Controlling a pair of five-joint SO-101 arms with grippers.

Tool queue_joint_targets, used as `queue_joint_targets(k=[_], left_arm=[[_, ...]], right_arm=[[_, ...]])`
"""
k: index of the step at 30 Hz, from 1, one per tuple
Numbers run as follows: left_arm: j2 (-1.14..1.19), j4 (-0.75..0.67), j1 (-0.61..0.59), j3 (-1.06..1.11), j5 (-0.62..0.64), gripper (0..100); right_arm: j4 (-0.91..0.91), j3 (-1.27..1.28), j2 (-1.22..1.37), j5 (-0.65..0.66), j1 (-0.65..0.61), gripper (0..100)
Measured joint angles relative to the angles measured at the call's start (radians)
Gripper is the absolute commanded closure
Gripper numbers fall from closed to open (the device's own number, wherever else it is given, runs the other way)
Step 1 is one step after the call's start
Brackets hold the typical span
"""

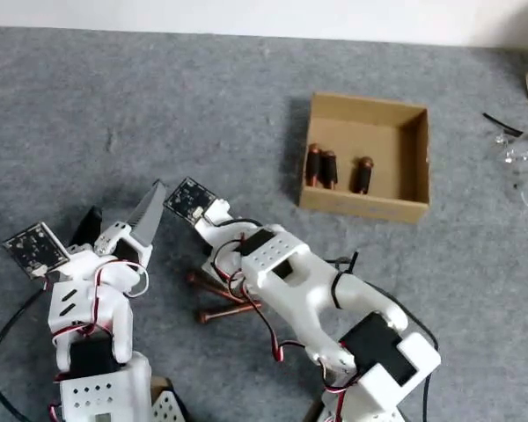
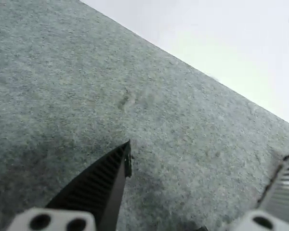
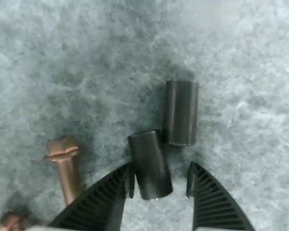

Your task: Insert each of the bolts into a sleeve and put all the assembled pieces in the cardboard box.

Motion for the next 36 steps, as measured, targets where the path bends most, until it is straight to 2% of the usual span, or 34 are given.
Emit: queue_joint_targets(k=[6, 19, 23, 36], left_arm=[[0.000, 0.000, 0.000, 0.000, 0.000, 56], [-0.003, -0.002, 0.006, -0.002, 0.003, 56], [-0.003, -0.002, 0.006, -0.002, 0.003, 56], [-0.003, -0.002, 0.023, -0.002, 0.003, 56]], right_arm=[[0.000, 0.000, 0.002, 0.000, 0.002, 99.7], [0.034, -0.015, -0.011, 0.002, 0.012, 99.3], [0.049, 0.049, -0.150, 0.003, 0.054, 99.3], [0.048, 0.479, -0.825, 0.003, 0.239, 99.4]])
